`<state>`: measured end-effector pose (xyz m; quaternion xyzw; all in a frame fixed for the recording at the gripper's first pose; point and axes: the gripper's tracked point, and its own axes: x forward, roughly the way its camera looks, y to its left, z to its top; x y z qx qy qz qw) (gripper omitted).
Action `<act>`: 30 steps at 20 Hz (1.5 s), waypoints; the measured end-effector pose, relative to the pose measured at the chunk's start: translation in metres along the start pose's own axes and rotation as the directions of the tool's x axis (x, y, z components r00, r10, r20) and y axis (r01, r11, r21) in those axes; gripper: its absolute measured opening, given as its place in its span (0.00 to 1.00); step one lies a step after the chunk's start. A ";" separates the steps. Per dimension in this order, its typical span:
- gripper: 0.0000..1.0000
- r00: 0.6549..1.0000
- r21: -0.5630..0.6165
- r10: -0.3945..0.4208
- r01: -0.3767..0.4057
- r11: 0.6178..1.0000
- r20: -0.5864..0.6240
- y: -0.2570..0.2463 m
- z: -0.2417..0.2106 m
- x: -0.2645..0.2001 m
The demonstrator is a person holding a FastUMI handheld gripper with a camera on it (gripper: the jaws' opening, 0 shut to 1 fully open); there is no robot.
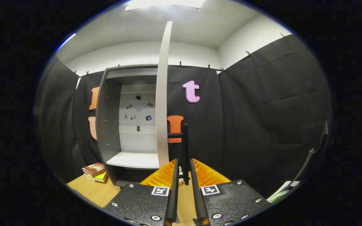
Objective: Open the shoe cabinet door, grab the shoes and put them into the shoe cabinet, then close the shoe cabinet door.
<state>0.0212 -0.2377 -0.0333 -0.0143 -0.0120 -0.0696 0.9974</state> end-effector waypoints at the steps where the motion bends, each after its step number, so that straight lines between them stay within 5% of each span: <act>1: 0.23 1.000 -0.002 0.000 0.000 1.000 -0.007 -0.002 -0.002 0.001; 15: 0.23 1.000 -0.022 -0.013 0.013 1.000 0.024 0.030 0.024 -0.031; 19: 0.39 1.000 -0.024 0.015 -0.015 1.000 0.020 0.061 0.021 -0.044; 24: 0.85 0.998 -0.011 0.070 -0.070 0.998 0.010 0.109 0.015 -0.052; 30: 0.93 0.990 -0.011 0.135 -0.136 0.991 -0.033 0.171 -0.009 -0.056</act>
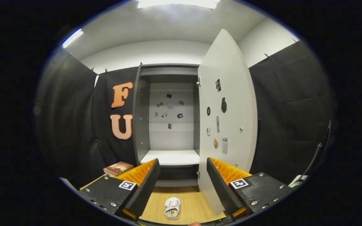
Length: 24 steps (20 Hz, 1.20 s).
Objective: Open the shoe cabinet door, grab the shoes and put them into the shoe cabinet, then close the shoe cabinet door.
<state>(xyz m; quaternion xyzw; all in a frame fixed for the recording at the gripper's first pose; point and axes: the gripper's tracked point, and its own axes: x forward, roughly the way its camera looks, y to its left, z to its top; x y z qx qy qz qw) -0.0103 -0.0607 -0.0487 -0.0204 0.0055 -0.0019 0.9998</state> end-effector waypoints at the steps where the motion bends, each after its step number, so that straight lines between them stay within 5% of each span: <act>1: 0.93 1.000 -0.001 0.007 -0.007 1.000 -0.011 0.008 -0.007 0.001; 6: 0.93 0.989 0.035 0.056 -0.052 0.998 -0.139 0.041 -0.073 0.013; 12: 0.93 0.929 0.085 0.117 -0.094 0.992 -0.351 0.072 -0.188 0.038; 24: 0.94 0.678 0.161 0.194 -0.113 0.981 -0.709 0.094 -0.401 0.059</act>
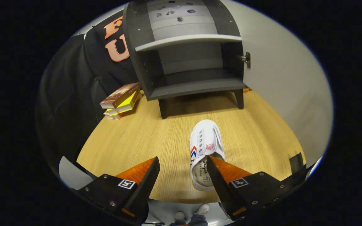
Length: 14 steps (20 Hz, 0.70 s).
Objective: Open the shoe cabinet door, grab the shoes and put them into the shoe cabinet, then close the shoe cabinet door.
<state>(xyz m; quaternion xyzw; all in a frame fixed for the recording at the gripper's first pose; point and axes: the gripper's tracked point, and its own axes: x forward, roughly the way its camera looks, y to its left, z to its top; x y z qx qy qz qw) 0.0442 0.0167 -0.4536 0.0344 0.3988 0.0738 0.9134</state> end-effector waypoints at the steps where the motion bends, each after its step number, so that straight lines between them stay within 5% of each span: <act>1: 0.94 1.000 -0.001 0.001 -0.001 1.000 -0.023 -0.002 -0.008 0.009; 9: 0.93 0.994 -0.013 0.022 -0.023 1.000 -0.108 -0.006 -0.029 0.049; 13: 0.81 0.992 -0.006 0.029 -0.030 1.000 -0.127 -0.009 -0.029 0.058; 14: 0.71 0.991 0.001 0.029 -0.030 1.000 -0.134 -0.009 -0.030 0.060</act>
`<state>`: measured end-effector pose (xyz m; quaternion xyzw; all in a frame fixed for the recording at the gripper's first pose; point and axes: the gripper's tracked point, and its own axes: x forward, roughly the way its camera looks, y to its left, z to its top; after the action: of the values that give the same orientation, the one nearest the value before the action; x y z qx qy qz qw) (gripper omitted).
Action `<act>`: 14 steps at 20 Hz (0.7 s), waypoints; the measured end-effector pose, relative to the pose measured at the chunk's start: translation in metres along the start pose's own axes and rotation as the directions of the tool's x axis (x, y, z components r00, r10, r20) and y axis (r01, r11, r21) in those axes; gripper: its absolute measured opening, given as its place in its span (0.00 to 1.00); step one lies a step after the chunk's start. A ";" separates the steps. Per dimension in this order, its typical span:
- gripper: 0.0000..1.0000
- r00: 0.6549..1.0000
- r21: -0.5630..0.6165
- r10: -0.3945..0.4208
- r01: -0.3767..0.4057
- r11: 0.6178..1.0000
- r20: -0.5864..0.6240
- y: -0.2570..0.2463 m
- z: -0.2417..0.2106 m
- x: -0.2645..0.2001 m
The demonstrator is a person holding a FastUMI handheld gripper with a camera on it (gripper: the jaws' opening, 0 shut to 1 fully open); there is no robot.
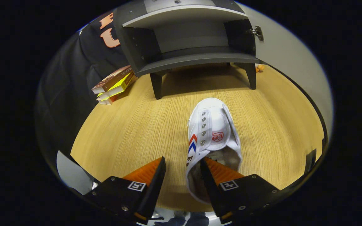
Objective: Open the shoe cabinet door, grab the shoes and put them into the shoe cabinet, then close the shoe cabinet door.
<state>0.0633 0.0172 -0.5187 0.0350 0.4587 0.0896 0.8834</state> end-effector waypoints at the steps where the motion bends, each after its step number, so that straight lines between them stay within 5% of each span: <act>1: 0.66 1.000 0.009 -0.001 0.001 1.000 -0.010 -0.001 -0.003 0.001; 4: 0.28 1.000 0.041 -0.020 0.021 0.999 -0.013 -0.010 -0.002 0.003; 6: 0.11 1.000 0.056 -0.014 0.015 0.998 -0.013 -0.008 -0.001 0.001; 9: 0.01 0.999 0.043 -0.033 0.033 0.999 -0.018 -0.010 0.001 -0.001; 14: 0.00 0.999 0.040 -0.035 0.034 0.999 0.023 -0.010 0.022 -0.016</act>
<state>0.0734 0.0047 -0.4950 0.0454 0.4506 0.0647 0.8892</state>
